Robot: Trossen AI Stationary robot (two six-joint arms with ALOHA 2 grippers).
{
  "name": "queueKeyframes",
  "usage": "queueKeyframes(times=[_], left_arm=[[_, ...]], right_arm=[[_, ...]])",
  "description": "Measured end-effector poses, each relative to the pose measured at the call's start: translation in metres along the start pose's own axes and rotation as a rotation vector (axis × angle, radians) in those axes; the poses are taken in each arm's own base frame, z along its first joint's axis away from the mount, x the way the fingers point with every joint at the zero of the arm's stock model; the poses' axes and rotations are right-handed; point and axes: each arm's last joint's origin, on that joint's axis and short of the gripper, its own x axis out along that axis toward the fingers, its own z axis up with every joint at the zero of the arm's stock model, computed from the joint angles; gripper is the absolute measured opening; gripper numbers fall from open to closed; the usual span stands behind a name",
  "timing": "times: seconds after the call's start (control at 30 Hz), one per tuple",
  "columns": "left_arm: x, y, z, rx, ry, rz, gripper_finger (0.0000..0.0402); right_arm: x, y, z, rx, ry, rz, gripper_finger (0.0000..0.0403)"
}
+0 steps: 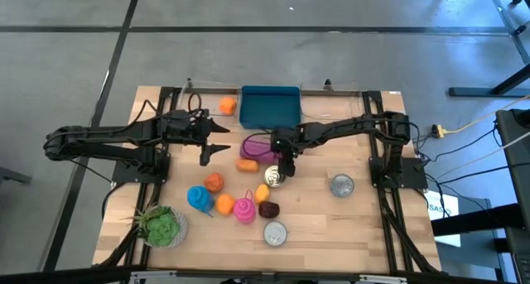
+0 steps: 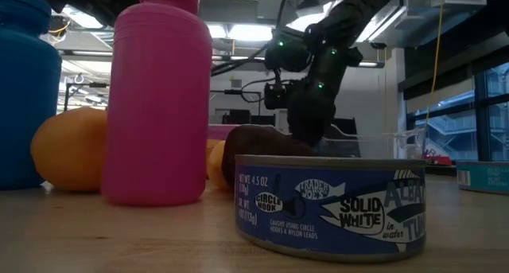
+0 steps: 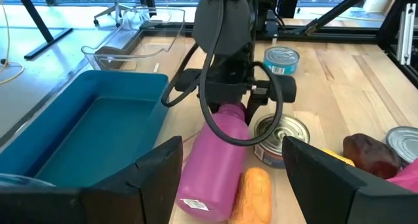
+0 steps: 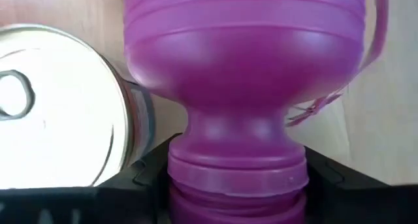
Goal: Pick & Place Food Item
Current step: Put the violet water bottle into the blue bin
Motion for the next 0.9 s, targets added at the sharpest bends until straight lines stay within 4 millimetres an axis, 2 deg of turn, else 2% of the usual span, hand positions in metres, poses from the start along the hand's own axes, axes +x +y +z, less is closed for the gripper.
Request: queueKeyframes(times=[0.23,0.5,0.7,0.9], left_arm=[[0.0,0.0,-0.002,-0.002,0.021,-0.001,0.0253],[0.0,0.0,-0.003,-0.011,0.026,-0.001,0.0253],[0.0,0.0,-0.004,-0.012,0.044,-0.002,0.0253],[0.0,0.0,-0.004,-0.011,0.044,-0.002,0.0253]], right_arm=[[-0.015,0.001,0.015,-0.033,0.003,-0.034,0.0205],[-0.048,-0.001,0.037,-0.113,0.055,-0.193,0.0205],[-0.085,-0.003,0.052,-0.181,0.124,-0.382,0.0205],[-0.133,-0.003,0.067,-0.236,0.164,-0.545,0.0205]])
